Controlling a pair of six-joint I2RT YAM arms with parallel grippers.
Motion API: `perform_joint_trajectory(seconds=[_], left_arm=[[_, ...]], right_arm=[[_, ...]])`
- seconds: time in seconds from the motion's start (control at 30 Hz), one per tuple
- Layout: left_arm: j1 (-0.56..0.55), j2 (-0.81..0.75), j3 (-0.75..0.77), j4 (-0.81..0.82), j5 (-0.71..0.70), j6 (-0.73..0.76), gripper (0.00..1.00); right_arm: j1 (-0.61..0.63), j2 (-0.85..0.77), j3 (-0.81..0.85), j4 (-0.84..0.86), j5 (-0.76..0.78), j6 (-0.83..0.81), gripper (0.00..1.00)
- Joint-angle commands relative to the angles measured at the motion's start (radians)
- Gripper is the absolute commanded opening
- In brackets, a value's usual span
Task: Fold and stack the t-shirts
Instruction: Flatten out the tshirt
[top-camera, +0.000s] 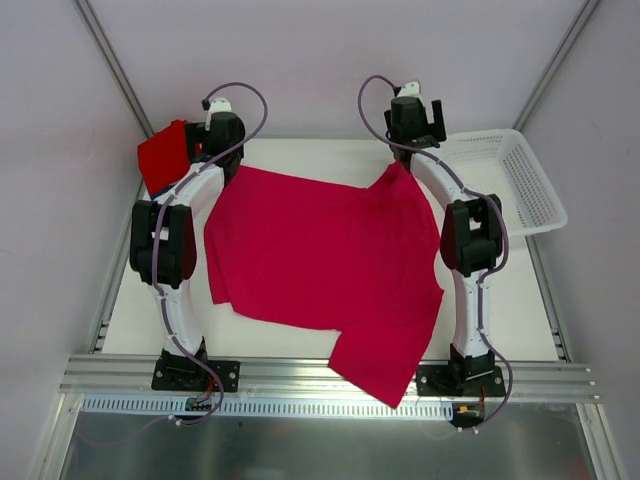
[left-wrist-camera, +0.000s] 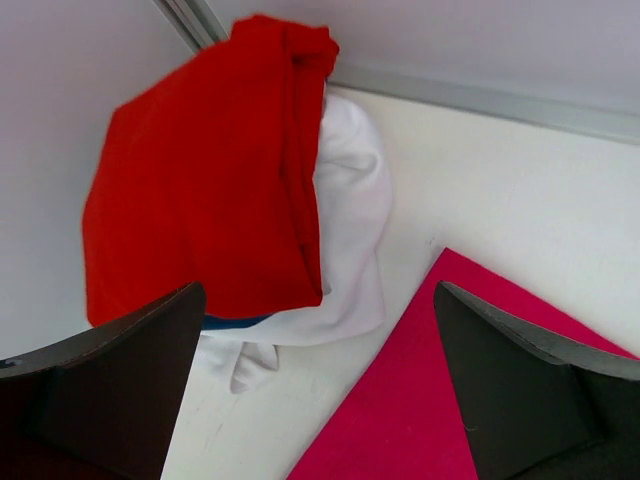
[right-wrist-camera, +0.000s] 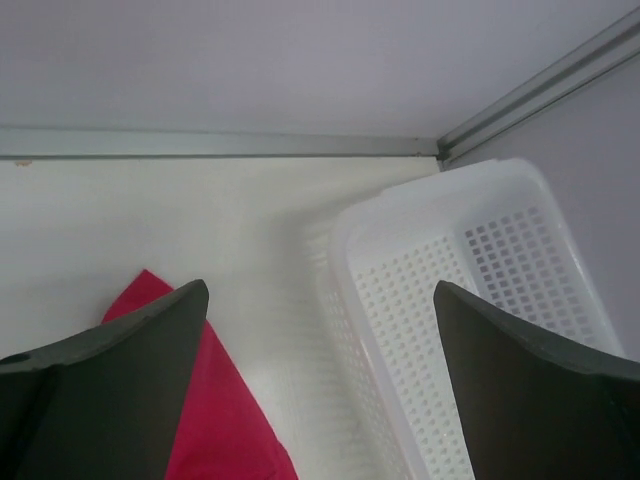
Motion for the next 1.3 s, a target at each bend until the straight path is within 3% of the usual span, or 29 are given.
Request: perform_joint_trajectory(seconds=[0.0,0.07,0.27,0.43,0.53,0.63,0.67,0.73,0.77,0.87,1.0,1.03,1.07,1.17,1.27], left_arm=[[-0.005,-0.166,0.016,-0.013,-0.004,-0.001,0.99],[-0.005,-0.238,-0.028,-0.035,0.051,-0.033,0.99],[-0.014,-0.335,-0.166,-0.151,0.192,-0.119,0.98],[-0.022,-0.318,-0.214,-0.177,0.395,-0.151,0.97],[-0.025,-0.266,-0.164,-0.22,0.488,-0.179,0.95],[-0.028,-0.229,-0.145,-0.23,0.567,-0.17,0.93],[-0.028,-0.218,-0.14,-0.231,0.585,-0.167,0.93],[-0.028,-0.18,-0.11,-0.24,0.619,-0.162,0.92],[-0.028,-0.166,-0.099,-0.251,0.648,-0.162,0.92],[-0.028,-0.106,-0.059,-0.266,0.67,-0.162,0.89],[-0.021,0.002,0.04,-0.323,0.654,-0.173,0.81],[-0.01,0.018,0.056,-0.329,0.682,-0.179,0.74],[-0.002,0.052,0.074,-0.337,0.706,-0.193,0.58],[0.018,0.122,0.163,-0.383,0.76,-0.219,0.51],[0.019,0.193,0.277,-0.466,0.746,-0.227,0.28]], right_arm=[[0.024,-0.074,0.129,-0.163,0.006,-0.011,0.99],[0.038,-0.151,0.062,-0.246,-0.063,0.087,1.0],[0.049,-0.499,-0.407,-0.293,-0.375,0.41,0.99],[0.085,-0.682,-0.688,-0.231,-0.562,0.48,1.0],[0.081,-0.699,-0.716,-0.231,-0.625,0.498,0.99],[0.078,-0.685,-0.705,-0.243,-0.691,0.497,0.85],[0.073,-0.667,-0.695,-0.245,-0.708,0.495,0.67],[0.072,-0.638,-0.673,-0.257,-0.754,0.497,0.51],[0.069,-0.61,-0.641,-0.272,-0.758,0.497,0.32],[0.065,-0.602,-0.639,-0.288,-0.792,0.515,0.0],[0.067,-0.67,-0.729,-0.26,-0.817,0.564,0.01],[0.065,-0.69,-0.756,-0.256,-0.824,0.583,0.0],[0.067,-0.714,-0.785,-0.248,-0.824,0.592,0.0],[0.069,-0.838,-0.915,-0.204,-0.838,0.636,0.0],[0.069,-0.975,-1.013,-0.202,-0.838,0.669,0.01]])
